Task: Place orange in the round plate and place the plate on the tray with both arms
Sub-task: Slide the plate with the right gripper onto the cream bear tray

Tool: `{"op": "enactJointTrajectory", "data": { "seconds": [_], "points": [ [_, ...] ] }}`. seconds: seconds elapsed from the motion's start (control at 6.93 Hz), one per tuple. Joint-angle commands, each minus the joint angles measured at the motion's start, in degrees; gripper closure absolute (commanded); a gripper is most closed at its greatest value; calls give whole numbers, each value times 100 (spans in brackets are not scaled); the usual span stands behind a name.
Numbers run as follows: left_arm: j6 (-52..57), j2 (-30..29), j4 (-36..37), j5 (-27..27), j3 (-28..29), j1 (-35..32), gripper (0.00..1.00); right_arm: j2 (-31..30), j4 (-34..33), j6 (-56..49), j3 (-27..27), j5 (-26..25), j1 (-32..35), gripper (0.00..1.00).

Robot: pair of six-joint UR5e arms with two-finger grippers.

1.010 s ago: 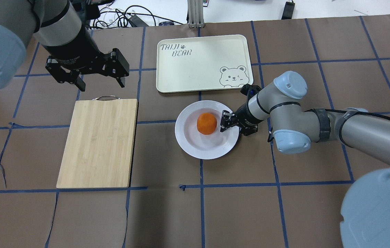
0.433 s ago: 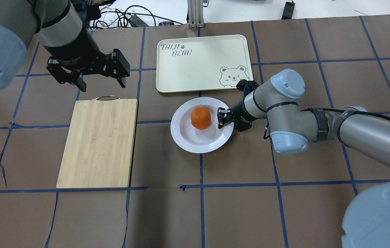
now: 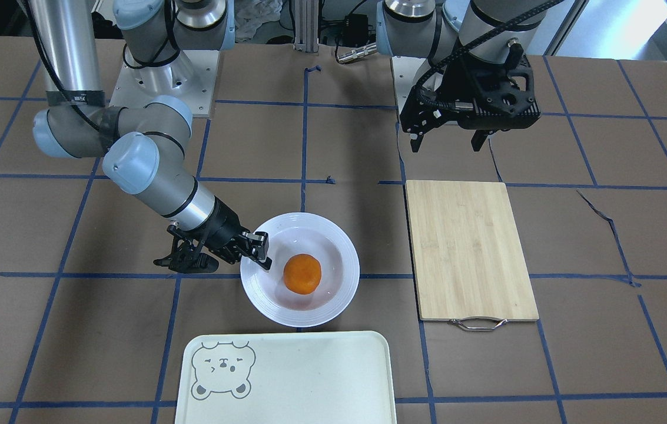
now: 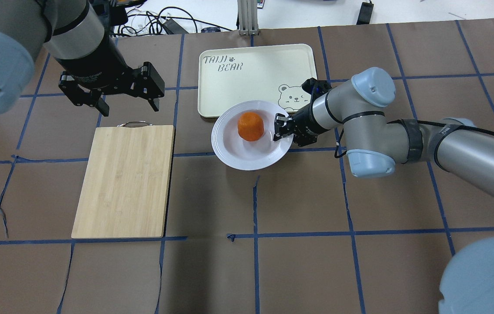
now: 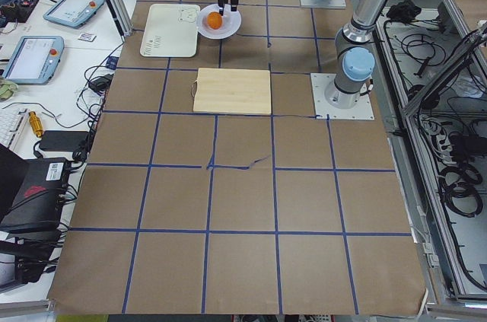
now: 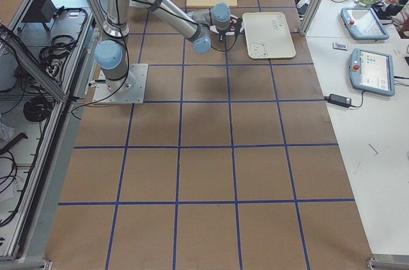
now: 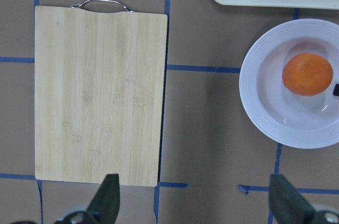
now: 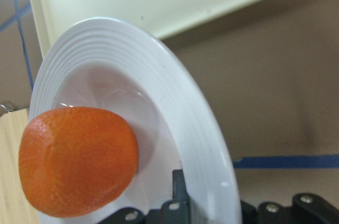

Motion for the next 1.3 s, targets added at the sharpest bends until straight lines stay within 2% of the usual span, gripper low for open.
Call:
{"op": "enactJointTrajectory", "data": {
  "seconds": [0.0, 0.14, 0.43, 0.72, 0.87, 1.01, 1.15],
  "points": [
    [-7, 0, 0, 0, 0, 0, 0, 658, 14, 206, -1193, -10, -79, 100],
    [-7, 0, 0, 0, 0, 0, 0, 1211, 22, 242, -2018, -19, -132, 100],
    [2, 0, 0, 9, -9, -9, 0, 2013, 22, 225, -2937, -28, -246, 100],
    [2, 0, 0, 9, -9, -9, 0, 2210, 57, 268, -3003, -132, -264, 100],
    [2, 0, 0, 9, -9, -9, 0, 2201, 371, 268, -2985, -238, -273, 100],
    [2, 0, 0, 9, -17, -9, 0, 2192, 418, 251, -2985, -256, -273, 92],
    [2, 0, 0, 9, -18, -17, 0, 2192, 427, 251, -2932, -483, -273, 65]
  ]
}}
